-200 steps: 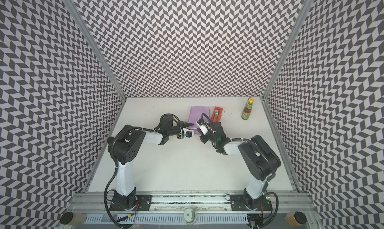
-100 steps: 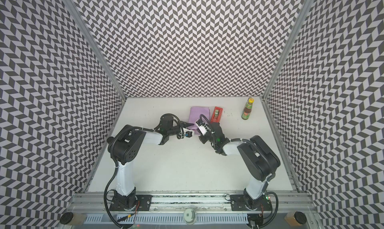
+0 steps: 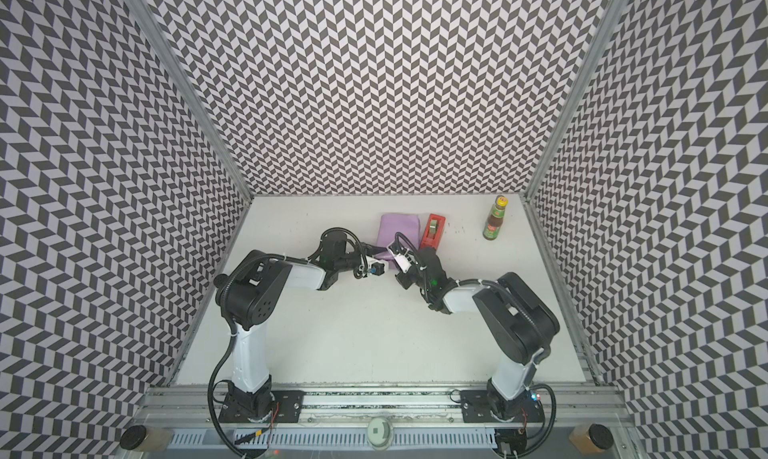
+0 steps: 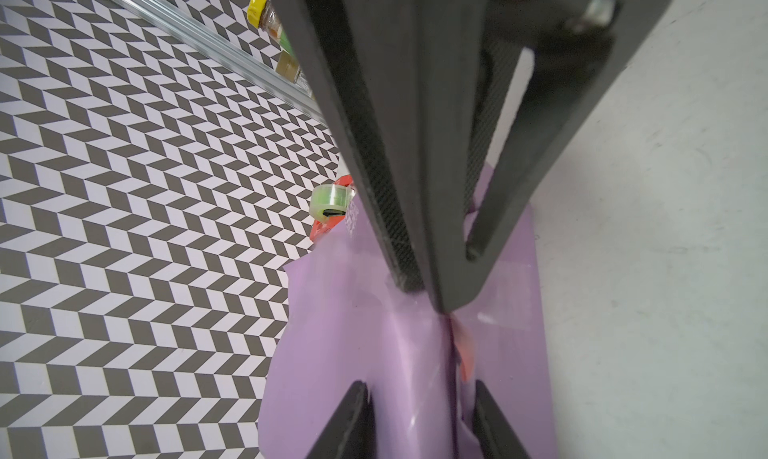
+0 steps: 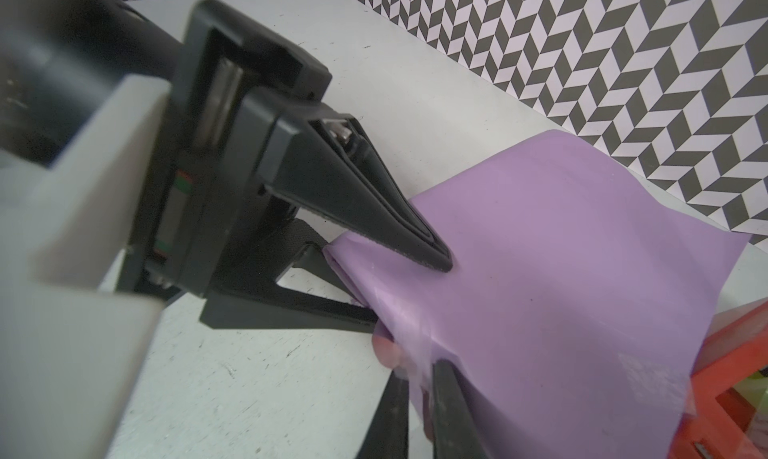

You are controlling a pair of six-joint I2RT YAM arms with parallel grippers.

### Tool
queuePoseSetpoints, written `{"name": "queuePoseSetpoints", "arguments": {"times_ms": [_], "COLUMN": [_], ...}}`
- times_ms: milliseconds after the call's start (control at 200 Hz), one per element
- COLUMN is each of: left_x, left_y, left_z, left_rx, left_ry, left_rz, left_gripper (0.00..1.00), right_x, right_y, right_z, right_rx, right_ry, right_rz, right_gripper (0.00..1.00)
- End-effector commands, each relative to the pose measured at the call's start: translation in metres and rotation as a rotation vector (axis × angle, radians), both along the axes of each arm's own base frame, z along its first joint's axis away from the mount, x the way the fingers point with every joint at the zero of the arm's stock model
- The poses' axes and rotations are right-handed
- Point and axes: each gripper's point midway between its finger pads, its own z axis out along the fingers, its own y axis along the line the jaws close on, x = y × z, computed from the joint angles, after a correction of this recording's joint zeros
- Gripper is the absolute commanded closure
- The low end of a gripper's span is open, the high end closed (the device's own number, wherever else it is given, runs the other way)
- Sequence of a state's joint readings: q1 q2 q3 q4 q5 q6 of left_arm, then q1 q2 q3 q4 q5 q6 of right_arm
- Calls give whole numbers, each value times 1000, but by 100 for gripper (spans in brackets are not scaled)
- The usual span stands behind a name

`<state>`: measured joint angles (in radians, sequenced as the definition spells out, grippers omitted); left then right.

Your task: Wrap the gift box in paper

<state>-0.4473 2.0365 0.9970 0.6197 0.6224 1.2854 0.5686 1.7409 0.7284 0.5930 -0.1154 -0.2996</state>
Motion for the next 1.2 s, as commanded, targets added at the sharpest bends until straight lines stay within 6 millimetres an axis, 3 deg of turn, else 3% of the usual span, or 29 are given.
{"name": "queuePoseSetpoints", "arguments": {"times_ms": [0, 646, 1192], "left_x": [-14, -14, -15], "left_y": [13, 13, 13], "left_z": [-57, -57, -57], "left_rx": [113, 112, 111], "left_ry": [173, 175, 178], "left_rz": [39, 37, 34], "left_gripper": [61, 61, 62], "right_x": [2, 4, 16], "right_y": [-2, -9, -11], "right_z": [20, 31, 18], "right_rx": [18, 45, 18], "right_ry": [-81, -102, -69], "right_rz": [-17, -57, -112], "right_gripper": [85, 80, 69]}}
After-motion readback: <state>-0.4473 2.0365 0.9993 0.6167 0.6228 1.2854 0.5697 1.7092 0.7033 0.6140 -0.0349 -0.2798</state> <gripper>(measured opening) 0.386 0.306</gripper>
